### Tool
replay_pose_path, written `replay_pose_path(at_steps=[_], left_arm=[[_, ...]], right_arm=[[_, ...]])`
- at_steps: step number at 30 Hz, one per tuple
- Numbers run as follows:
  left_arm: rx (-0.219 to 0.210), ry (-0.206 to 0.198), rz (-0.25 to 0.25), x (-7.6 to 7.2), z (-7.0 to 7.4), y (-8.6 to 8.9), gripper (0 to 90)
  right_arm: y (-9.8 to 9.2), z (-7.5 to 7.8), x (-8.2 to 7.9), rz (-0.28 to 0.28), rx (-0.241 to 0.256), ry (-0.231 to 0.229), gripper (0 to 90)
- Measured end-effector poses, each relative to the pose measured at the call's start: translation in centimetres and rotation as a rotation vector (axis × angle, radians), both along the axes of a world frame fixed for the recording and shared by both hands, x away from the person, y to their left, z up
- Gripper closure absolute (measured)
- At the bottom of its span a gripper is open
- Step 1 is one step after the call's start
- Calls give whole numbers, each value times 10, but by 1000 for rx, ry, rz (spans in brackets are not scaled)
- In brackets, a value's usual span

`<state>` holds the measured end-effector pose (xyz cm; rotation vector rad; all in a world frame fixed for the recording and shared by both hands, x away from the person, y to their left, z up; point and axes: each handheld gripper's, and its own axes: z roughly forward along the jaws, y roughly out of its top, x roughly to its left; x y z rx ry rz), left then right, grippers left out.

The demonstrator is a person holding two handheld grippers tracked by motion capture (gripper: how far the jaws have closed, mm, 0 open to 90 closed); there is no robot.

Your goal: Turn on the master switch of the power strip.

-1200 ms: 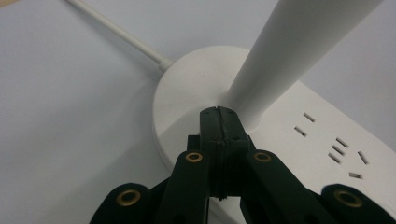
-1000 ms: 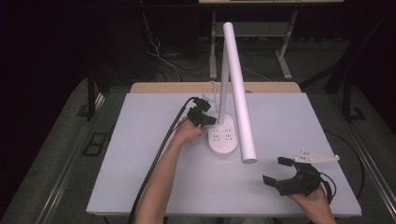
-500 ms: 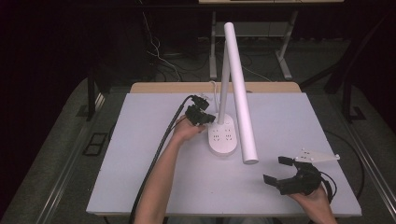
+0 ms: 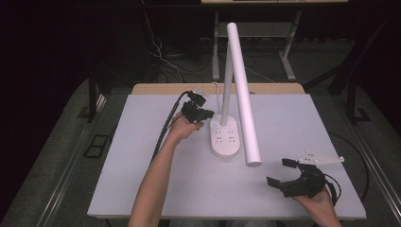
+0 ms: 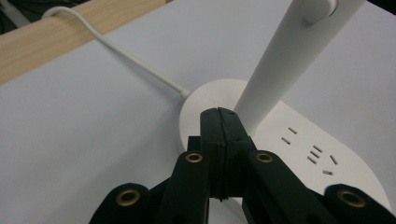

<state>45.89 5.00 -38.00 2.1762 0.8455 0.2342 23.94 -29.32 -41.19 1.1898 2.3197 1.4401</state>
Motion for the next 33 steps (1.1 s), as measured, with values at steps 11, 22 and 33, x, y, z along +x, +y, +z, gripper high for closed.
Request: replay_pose_path(at_steps=[11,22,33], left_arm=[[-4,-41,-5,-11,21,15,893],[-20,-50,1,-24,41,32,828],[-86,20,23,-36,46,54,202]], right_arm=[[0,0,0,0,1,-3,1],[0,0,0,0,2,-3,1],[0,1,-1,-2,3,-4,1]])
